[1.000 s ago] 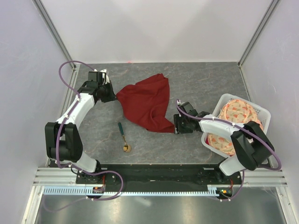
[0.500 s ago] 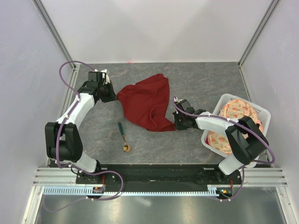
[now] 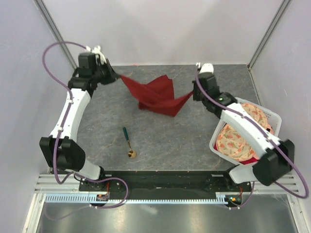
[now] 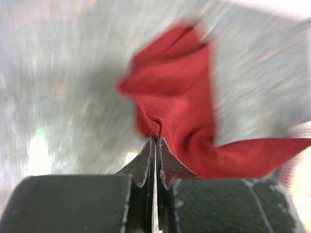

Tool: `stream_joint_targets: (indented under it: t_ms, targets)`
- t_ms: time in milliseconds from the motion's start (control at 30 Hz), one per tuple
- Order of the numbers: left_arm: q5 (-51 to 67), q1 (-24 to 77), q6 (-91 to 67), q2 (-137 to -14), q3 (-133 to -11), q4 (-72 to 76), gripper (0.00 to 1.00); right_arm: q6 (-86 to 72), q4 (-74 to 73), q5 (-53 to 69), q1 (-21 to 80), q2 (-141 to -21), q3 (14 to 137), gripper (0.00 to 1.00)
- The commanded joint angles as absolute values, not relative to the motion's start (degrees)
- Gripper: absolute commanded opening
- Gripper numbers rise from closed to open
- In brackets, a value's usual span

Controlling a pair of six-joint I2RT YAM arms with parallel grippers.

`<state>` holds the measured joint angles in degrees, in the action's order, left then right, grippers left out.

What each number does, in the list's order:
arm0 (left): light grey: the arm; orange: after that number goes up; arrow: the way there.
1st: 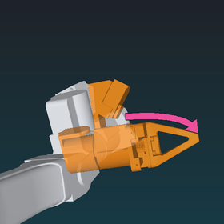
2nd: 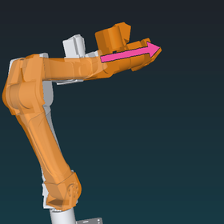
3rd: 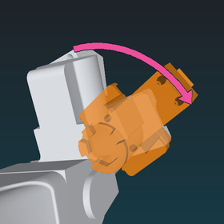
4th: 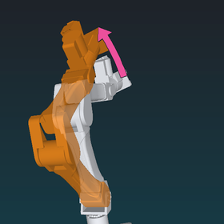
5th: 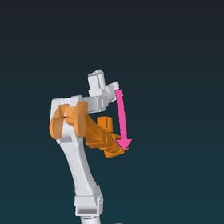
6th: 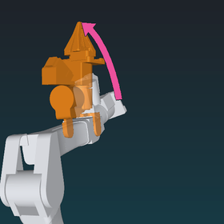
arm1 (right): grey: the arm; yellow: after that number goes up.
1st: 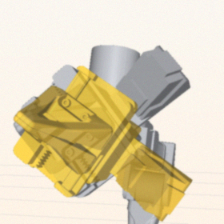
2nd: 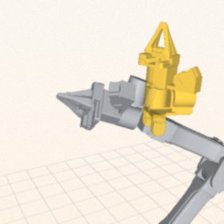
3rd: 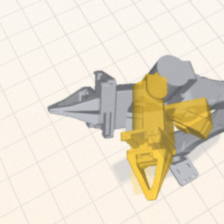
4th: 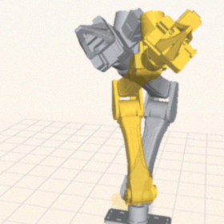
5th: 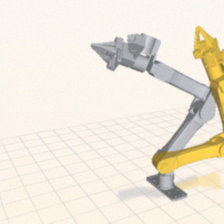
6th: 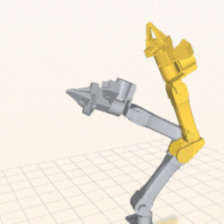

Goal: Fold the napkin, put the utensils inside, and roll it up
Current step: Flatten the napkin out

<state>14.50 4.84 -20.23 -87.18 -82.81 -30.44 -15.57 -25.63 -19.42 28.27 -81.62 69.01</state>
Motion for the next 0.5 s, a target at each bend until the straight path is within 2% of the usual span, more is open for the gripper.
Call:
stream_joint_targets:
  t_ms: [0, 267, 467]
  targets:
    - [17.0, 4.4, -24.4, -81.3, -96.4, -29.4, 0.02, -7.3, -27.1, -30.1, 28.6, -73.5, 78.7, 0.0]
    - [14.9, 4.4, -24.3, -74.4, -111.5, -34.0, 0.02, 1.6, -23.2, -24.4, 28.7, -59.7, 85.4, 0.0]
    - [14.0, 4.4, -24.2, -68.0, -115.9, -37.3, 0.02, 4.4, -22.9, -20.9, 28.6, -52.4, 87.3, 0.0]
